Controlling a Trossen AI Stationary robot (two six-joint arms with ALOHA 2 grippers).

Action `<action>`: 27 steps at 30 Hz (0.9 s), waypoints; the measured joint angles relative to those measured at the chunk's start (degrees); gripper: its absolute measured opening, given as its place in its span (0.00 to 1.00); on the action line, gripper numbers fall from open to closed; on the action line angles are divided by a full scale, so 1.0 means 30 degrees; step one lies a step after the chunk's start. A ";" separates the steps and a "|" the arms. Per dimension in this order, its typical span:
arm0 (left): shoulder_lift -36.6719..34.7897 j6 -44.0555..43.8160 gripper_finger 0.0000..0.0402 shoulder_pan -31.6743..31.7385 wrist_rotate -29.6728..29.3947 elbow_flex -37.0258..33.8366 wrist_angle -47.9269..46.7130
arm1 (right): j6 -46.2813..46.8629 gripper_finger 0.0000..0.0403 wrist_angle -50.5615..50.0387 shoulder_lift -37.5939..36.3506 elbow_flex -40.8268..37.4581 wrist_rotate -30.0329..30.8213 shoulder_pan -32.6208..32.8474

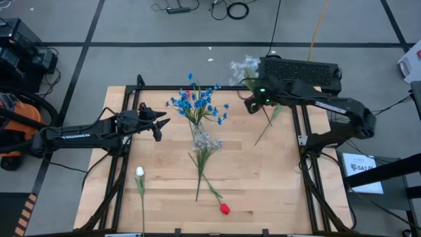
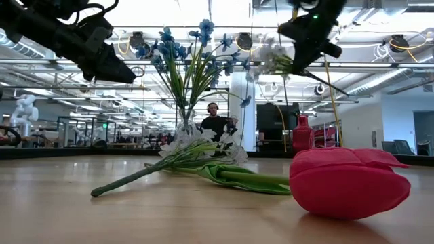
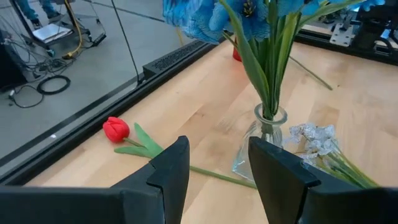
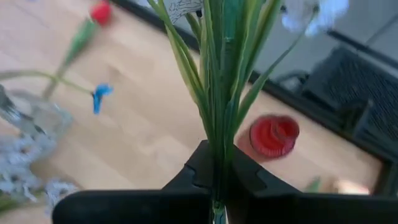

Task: Sort flowers into vase by color
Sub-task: Put the top white flowers into the red vase

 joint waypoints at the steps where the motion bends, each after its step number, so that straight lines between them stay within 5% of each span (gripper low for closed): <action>1: 0.0000 0.0000 0.43 -0.0004 -0.0003 0.0000 -0.0002 | -0.0297 0.01 0.1017 -0.0792 -0.0862 -0.0128 -0.0167; 10: 0.0000 0.0000 0.43 -0.0007 -0.0003 0.0000 -0.0007 | -0.4666 0.01 1.6555 -0.8098 -1.0536 -0.6576 -0.2593; 15: 0.0000 -0.0011 0.43 -0.0003 -0.0012 0.0000 -0.0015 | -0.9456 0.01 2.0862 -0.9508 -1.3863 -0.4377 -0.3118; 21: 0.0000 -0.0029 0.43 -0.0002 -0.0037 0.0000 -0.0015 | -1.0685 0.01 2.2060 -0.8772 -1.4494 -0.2392 -0.3643; 27: 0.0000 -0.0044 0.43 0.0000 -0.0054 0.0000 -0.0015 | -1.1202 0.01 2.5228 -0.7549 -1.4493 -0.2687 -0.4898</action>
